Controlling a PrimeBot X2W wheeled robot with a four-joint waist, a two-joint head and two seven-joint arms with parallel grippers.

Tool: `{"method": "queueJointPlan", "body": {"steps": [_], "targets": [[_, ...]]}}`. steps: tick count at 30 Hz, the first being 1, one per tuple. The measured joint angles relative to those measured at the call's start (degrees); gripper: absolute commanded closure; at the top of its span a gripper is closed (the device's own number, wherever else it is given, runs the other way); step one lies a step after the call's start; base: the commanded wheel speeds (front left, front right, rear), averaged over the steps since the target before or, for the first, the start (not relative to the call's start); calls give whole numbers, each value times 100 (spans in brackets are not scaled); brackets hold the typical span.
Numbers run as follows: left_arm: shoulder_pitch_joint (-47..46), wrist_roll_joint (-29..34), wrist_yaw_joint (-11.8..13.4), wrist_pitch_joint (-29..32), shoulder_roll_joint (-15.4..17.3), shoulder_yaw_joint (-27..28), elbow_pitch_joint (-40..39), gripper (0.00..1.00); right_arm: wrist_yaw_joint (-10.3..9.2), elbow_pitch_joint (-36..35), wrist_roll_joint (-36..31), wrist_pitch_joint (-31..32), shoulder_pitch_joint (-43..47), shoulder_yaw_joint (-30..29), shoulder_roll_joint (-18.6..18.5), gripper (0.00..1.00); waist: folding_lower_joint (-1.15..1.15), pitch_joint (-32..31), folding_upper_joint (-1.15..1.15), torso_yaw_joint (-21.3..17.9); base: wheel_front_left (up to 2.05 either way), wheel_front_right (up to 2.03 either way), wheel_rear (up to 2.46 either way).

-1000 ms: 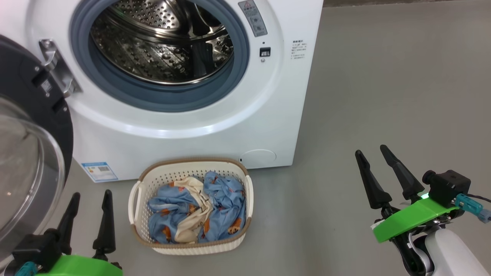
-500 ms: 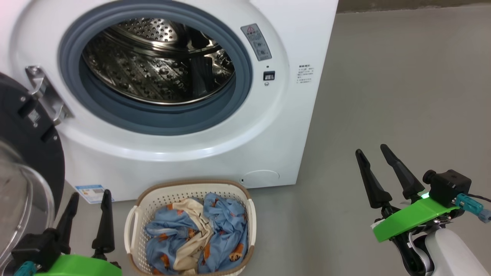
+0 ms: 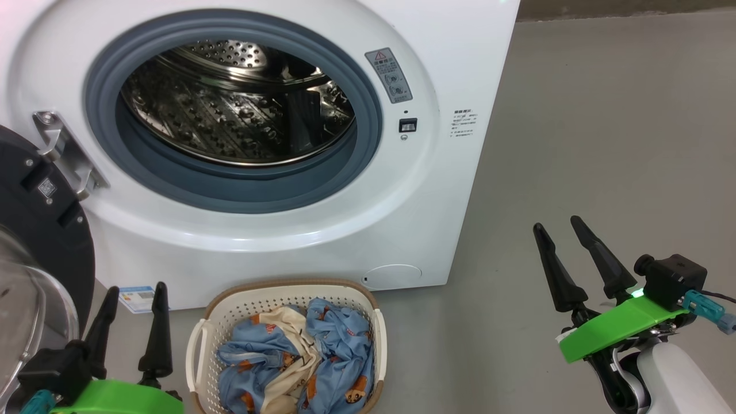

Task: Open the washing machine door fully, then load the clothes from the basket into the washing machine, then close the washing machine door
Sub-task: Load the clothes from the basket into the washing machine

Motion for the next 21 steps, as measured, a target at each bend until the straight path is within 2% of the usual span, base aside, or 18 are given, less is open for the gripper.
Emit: {"method": "queueJointPlan", "body": {"steps": [21], "targets": [[-19,-7,15,0,16,-12,26,0,0,-7,-7,0,-2,8,31,0,0,108,0,-11,0,0,0]]}}
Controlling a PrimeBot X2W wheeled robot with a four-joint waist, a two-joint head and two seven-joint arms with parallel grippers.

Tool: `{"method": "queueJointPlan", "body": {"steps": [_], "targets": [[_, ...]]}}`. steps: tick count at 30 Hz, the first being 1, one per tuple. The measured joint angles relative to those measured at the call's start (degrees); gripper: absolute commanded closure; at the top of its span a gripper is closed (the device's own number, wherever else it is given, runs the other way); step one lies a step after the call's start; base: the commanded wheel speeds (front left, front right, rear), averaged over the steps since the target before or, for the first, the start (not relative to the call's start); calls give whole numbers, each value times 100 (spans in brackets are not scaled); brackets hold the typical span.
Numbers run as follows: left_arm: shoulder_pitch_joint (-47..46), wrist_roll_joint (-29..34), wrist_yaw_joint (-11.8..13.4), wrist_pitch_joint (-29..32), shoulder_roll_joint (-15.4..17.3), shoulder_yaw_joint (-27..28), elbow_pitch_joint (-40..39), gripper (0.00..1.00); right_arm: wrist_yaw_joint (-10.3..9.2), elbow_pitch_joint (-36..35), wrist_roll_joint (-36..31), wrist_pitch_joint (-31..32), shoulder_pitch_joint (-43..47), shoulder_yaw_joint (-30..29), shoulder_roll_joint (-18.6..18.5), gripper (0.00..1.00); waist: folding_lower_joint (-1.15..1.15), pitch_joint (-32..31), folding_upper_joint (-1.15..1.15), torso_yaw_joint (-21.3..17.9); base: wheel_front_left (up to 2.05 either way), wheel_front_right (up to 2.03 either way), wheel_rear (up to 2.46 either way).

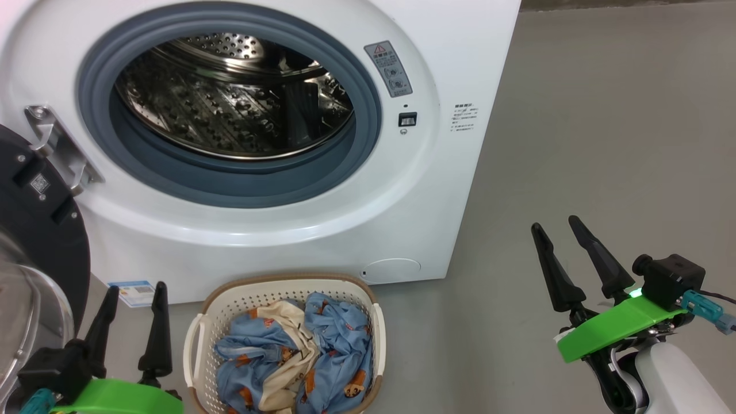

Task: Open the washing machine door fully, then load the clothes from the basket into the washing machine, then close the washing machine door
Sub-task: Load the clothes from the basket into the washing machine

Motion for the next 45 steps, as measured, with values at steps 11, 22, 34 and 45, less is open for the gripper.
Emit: {"method": "queueJointPlan", "body": {"steps": [11,22,34,45], "targets": [[-241,1,1,2,5,-81,52,0,0,-55,-23,0,-14,-123,21,0,0,299,0,-32,0,0,0],[-816,1,-51,29,7,-202,371,0,0,-168,-107,0,-273,-189,111,0,0,995,0,-79,0,0,0],[-1669,-43,-323,87,-3,-399,1238,0,0,-298,-204,0,-662,-250,240,0,0,1892,0,-206,0,0,0],[-2645,-43,-671,290,-24,-727,2434,0,0,-434,-294,-1,-1021,-282,408,0,0,2697,0,-368,0,0,0]]}}
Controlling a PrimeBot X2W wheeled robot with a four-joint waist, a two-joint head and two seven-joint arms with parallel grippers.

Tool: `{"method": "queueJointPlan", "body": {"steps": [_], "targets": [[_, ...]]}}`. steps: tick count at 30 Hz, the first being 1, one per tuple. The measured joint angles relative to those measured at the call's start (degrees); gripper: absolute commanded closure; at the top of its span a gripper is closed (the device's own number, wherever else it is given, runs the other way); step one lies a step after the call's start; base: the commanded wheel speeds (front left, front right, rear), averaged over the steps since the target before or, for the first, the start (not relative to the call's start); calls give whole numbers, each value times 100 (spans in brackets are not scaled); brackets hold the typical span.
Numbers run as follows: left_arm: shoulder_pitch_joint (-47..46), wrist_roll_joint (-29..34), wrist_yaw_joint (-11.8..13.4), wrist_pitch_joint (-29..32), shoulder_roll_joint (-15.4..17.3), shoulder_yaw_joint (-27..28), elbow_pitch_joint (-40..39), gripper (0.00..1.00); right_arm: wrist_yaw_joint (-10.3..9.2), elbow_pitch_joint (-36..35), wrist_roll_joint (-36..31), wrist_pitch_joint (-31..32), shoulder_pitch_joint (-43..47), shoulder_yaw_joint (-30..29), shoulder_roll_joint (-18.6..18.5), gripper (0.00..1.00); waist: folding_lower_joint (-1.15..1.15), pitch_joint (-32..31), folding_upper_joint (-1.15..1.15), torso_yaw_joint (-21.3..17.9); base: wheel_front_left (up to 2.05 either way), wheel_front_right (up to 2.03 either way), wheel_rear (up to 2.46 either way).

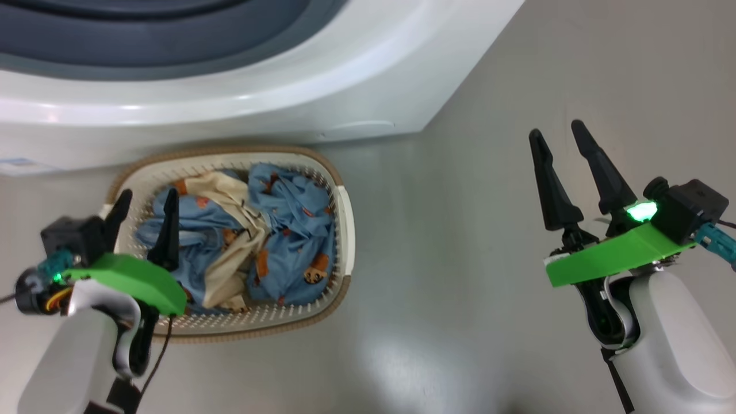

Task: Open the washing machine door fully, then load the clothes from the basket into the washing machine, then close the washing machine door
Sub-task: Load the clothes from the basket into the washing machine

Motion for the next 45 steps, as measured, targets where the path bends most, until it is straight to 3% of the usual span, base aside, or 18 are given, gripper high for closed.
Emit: {"method": "queueJointPlan", "body": {"steps": [12,26,36,45], "targets": [[-1291,19,-196,309,-7,-368,1666,0,0,-118,-29,0,-373,40,254,0,0,837,0,-247,0,0,0],[-2505,1,-247,494,113,-701,3305,0,0,-261,-29,-1,-589,177,520,0,0,1743,0,-717,0,0,0],[-3105,-48,-252,708,276,-868,3983,0,0,-319,-29,-41,-782,328,634,0,0,2201,0,-1031,0,0,0],[-3164,-185,-252,1435,275,-1267,4144,0,0,-331,-29,-41,-782,328,648,0,0,2343,0,-1190,0,0,0]]}}
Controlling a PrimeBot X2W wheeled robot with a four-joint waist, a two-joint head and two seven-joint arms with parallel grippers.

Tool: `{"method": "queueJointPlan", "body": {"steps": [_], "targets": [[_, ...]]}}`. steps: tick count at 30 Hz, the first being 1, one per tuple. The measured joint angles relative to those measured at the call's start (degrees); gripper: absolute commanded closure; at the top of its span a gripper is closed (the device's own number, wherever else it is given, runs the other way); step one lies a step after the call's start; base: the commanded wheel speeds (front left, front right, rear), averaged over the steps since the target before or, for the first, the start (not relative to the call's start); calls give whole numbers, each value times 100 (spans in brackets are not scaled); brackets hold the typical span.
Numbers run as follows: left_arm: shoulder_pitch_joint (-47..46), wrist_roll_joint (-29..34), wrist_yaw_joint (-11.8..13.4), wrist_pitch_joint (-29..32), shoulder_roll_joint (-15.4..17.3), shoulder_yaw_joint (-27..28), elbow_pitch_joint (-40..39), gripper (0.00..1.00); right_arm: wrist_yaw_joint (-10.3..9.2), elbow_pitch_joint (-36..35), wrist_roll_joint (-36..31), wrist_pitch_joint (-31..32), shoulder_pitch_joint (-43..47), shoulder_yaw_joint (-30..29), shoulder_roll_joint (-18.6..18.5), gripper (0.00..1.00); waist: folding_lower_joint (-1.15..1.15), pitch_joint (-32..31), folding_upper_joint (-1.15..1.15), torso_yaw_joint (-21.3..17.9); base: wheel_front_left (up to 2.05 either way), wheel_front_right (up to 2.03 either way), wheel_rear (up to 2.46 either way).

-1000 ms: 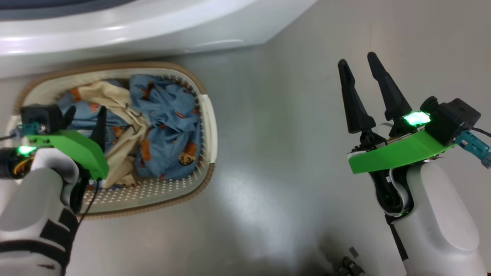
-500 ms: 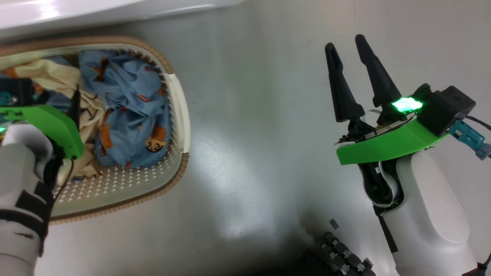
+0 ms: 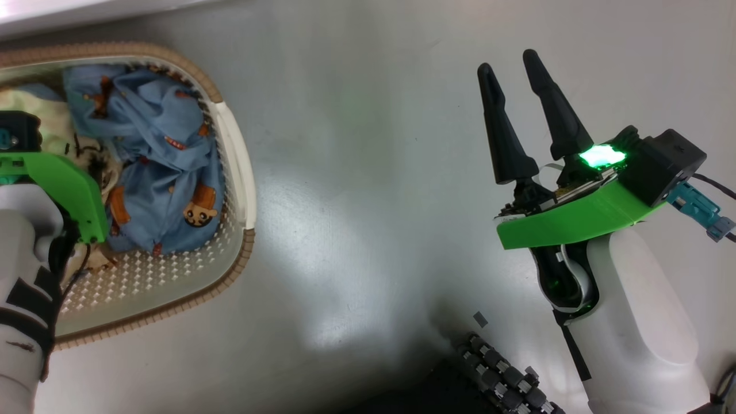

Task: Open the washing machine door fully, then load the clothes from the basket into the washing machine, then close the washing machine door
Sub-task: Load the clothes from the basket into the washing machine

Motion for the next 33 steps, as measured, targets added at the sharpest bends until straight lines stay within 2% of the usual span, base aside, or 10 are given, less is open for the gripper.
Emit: {"method": "queueJointPlan", "body": {"steps": [2,3,4,5,18,33], "targets": [[0,-52,0,178,34,-99,4,0,0,-1,0,0,-1,12,8,0,0,8,0,-22,0,0,0],[0,-90,0,205,42,-127,-2,12,0,-3,0,0,-1,13,11,0,0,15,0,-28,0,0,0],[0,-126,0,201,53,-152,-22,69,0,-4,0,0,-1,13,15,0,0,20,0,-31,0,0,0],[0,-151,0,197,68,-170,-40,100,0,-4,0,0,-1,12,18,0,0,23,0,-31,0,0,0],[293,-739,0,-455,-1,-420,-360,100,0,62,0,0,-42,3,23,0,0,-382,0,101,0,0,0],[1443,-1685,0,-1369,-13,-1070,-1260,100,0,318,4,0,227,-37,-120,0,0,-1614,0,454,0,0,0]]}}
